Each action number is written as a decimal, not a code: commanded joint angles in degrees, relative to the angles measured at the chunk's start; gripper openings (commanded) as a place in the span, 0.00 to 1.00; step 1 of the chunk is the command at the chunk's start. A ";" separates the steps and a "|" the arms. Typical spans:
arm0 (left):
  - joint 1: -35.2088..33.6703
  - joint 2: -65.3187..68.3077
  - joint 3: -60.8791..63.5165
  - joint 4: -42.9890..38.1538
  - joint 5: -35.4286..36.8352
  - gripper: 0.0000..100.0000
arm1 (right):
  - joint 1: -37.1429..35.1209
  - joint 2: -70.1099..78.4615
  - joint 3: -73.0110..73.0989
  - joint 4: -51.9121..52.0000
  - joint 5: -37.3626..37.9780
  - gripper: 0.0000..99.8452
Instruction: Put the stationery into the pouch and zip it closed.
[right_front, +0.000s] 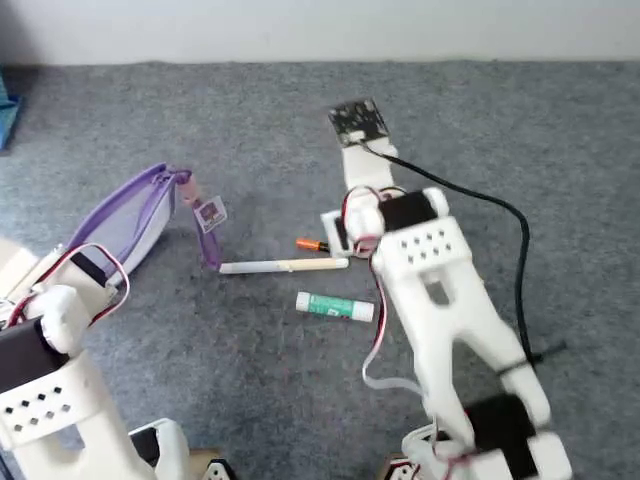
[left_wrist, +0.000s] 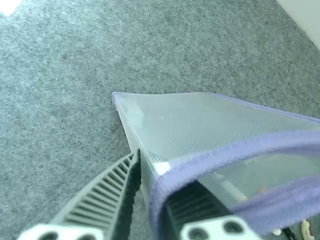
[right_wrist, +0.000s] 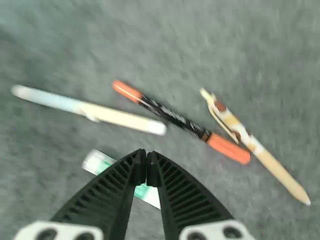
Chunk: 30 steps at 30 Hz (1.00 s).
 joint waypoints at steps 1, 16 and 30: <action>0.18 0.53 -0.57 -0.88 0.62 0.01 | 4.26 5.67 -1.49 0.75 5.10 0.08; 0.18 0.53 -0.57 -0.88 0.62 0.01 | 7.25 34.07 -32.09 0.75 12.13 0.15; 0.26 0.53 -0.57 -1.05 0.62 0.01 | 9.45 45.85 -42.81 8.40 16.97 0.15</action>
